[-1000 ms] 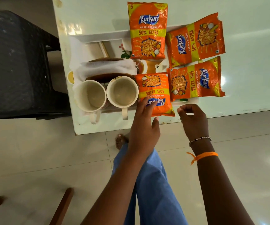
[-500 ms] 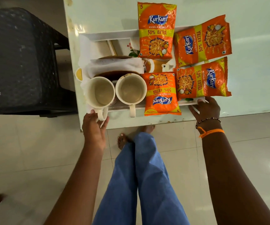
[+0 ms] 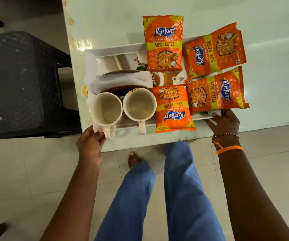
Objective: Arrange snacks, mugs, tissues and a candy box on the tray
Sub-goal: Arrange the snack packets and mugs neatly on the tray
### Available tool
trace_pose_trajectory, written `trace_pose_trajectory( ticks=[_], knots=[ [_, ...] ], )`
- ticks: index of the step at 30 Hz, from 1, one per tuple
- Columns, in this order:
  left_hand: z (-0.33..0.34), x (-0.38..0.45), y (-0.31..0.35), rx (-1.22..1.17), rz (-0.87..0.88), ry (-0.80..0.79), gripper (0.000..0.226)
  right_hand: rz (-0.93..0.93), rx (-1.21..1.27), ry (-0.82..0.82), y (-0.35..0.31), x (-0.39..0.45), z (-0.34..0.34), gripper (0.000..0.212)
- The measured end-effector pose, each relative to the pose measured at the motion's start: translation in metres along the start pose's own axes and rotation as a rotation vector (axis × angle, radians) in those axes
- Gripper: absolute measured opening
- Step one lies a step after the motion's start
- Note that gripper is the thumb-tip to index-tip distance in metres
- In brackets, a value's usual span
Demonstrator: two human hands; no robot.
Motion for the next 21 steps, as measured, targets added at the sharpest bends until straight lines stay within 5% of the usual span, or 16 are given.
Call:
trace_pose_trajectory(
  ticks=[21],
  knots=[
    [0.239,-0.045,0.029,-0.126,0.017,-0.087,0.023,-0.092,0.015,-0.03,-0.158,0.172,-0.061,0.036]
  ],
)
Point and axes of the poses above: each hand's wrist, its own x-axis towards the middle knuckle, its own z-axis out of the palm, y = z × x, the point moved 4 cm from there along x, towards the middle knuckle, and after that the axes turned 4 degrees about x, right-handed, at the moved point
